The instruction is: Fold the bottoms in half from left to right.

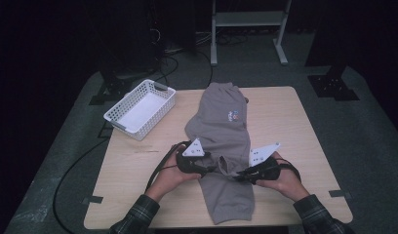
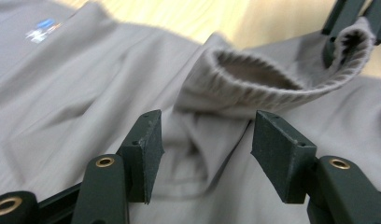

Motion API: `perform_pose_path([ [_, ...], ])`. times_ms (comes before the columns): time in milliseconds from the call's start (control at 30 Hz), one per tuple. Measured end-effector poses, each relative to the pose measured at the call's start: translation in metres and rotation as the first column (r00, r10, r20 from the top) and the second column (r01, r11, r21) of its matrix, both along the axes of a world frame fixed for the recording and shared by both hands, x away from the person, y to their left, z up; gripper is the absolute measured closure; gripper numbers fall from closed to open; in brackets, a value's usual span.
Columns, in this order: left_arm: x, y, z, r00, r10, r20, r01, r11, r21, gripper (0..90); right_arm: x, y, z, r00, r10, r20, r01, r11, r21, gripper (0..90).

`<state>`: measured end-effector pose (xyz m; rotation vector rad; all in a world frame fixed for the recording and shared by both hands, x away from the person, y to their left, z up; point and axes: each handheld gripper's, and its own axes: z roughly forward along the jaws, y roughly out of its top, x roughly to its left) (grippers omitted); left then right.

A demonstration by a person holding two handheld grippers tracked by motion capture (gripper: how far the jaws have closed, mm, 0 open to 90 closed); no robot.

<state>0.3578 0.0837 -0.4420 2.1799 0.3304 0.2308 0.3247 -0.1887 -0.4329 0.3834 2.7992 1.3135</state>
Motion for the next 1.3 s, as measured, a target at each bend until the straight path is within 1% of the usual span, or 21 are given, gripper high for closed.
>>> perform_pose_path([
  [67,-0.003,-0.004,0.002,0.9995,-0.032,-0.001,0.032,0.9995,-0.009,38.9,-0.003,-0.002,0.005,0.9998,0.019,-0.001,-0.019,1.000,0.011,86.1],
  [100,-0.004,-0.006,0.002,0.9991,-0.042,-0.002,0.042,0.9991,-0.004,38.3,-0.004,-0.002,0.007,0.9997,0.025,0.001,-0.025,1.000,0.012,86.1],
  [233,-0.006,-0.011,0.002,0.9979,-0.064,0.007,0.064,0.9979,-0.006,36.5,-0.008,-0.005,0.013,0.9970,0.077,0.002,-0.077,0.997,0.020,86.0],
  [300,-0.006,-0.012,0.003,0.9969,-0.078,0.005,0.078,0.9968,-0.015,35.7,-0.010,-0.006,0.018,0.9951,0.099,-0.005,-0.098,0.995,0.027,86.0],
  [333,-0.007,-0.012,0.003,0.9964,-0.084,0.009,0.084,0.9964,-0.014,34.9,-0.011,-0.006,0.020,0.9938,0.111,-0.004,-0.111,0.993,0.028,86.0],
  [367,-0.008,-0.013,0.004,0.9955,-0.095,0.006,0.095,0.9952,-0.022,34.6,-0.011,-0.006,0.023,0.9929,0.119,-0.002,-0.119,0.992,0.030,86.0],
  [433,-0.009,-0.013,0.005,0.9927,-0.120,0.003,0.120,0.9918,-0.044,33.3,-0.013,-0.007,0.027,0.9912,0.133,0.000,-0.133,0.991,0.032,85.9],
  [500,-0.011,-0.014,0.007,0.9877,-0.157,0.000,0.156,0.9860,-0.057,31.5,-0.015,-0.007,0.030,0.9854,0.169,-0.018,-0.169,0.985,0.030,85.9],
  [567,-0.013,-0.016,0.008,0.9818,-0.190,0.000,0.189,0.9792,-0.073,30.7,-0.016,-0.008,0.032,0.9825,0.184,-0.028,-0.183,0.983,0.028,85.8],
  [633,-0.015,-0.019,0.008,0.9758,-0.219,-0.005,0.218,0.9729,-0.079,30.6,-0.016,-0.008,0.033,0.9810,0.192,-0.029,-0.191,0.981,0.024,85.8],
  [700,-0.017,-0.023,0.008,0.9700,-0.243,-0.006,0.242,0.9673,-0.077,30.4,-0.017,-0.008,0.034,0.9764,0.211,-0.046,-0.210,0.977,0.031,85.8],
  [733,-0.018,-0.024,0.008,0.9680,-0.251,-0.004,0.250,0.9654,-0.075,31.5,-0.017,-0.008,0.034,0.9746,0.218,-0.051,-0.217,0.976,0.024,85.8],
  [767,-0.019,-0.025,0.008,0.9662,-0.258,-0.004,0.257,0.9635,-0.076,32.7,-0.017,-0.009,0.034,0.9755,0.214,-0.051,-0.213,0.977,0.021,85.8],
  [800,-0.020,-0.025,0.008,0.9621,-0.272,-0.013,0.270,0.9590,-0.085,34.6,-0.016,-0.010,0.035,0.9755,0.214,-0.052,-0.213,0.977,0.025,85.8],
  [867,-0.021,-0.026,0.008,0.9570,-0.290,-0.017,0.287,0.9544,-0.081,45.1,-0.014,-0.012,0.035,0.9782,0.201,-0.053,-0.199,0.979,0.033,85.7],
  [900,-0.022,-0.025,0.007,0.9562,-0.292,-0.021,0.289,0.9537,-0.081,48.8,-0.013,-0.014,0.035,0.9810,0.186,-0.054,-0.185,0.982,0.035,85.6],
  [967,-0.021,-0.023,0.007,0.9573,-0.288,-0.028,0.285,0.9548,-0.086,58.2,-0.011,-0.018,0.034,0.9859,0.159,-0.051,-0.158,0.987,0.039,85.6],
  [1033,-0.020,-0.019,0.007,0.9609,-0.274,-0.038,0.270,0.9582,-0.096,65.0,-0.008,-0.021,0.034,0.9915,0.122,-0.045,-0.120,0.992,0.043,85.6],
  [1100,-0.020,-0.014,0.009,0.9612,-0.270,-0.058,0.262,0.9579,-0.118,72.3,-0.005,-0.026,0.033,0.9962,0.081,-0.032,-0.079,0.996,0.050,85.7],
  [1200,-0.023,-0.008,0.011,0.9588,-0.273,-0.078,0.262,0.9559,-0.133,79.8,-0.004,-0.031,0.032,0.9992,0.036,-0.019,-0.035,0.997,0.062,85.6],
  [1300,-0.033,-0.006,0.016,0.9557,-0.278,-0.097,0.265,0.9560,-0.125,82.5,-0.006,-0.032,0.031,0.9999,0.010,0.000,-0.010,0.998,0.061,85.3],
])
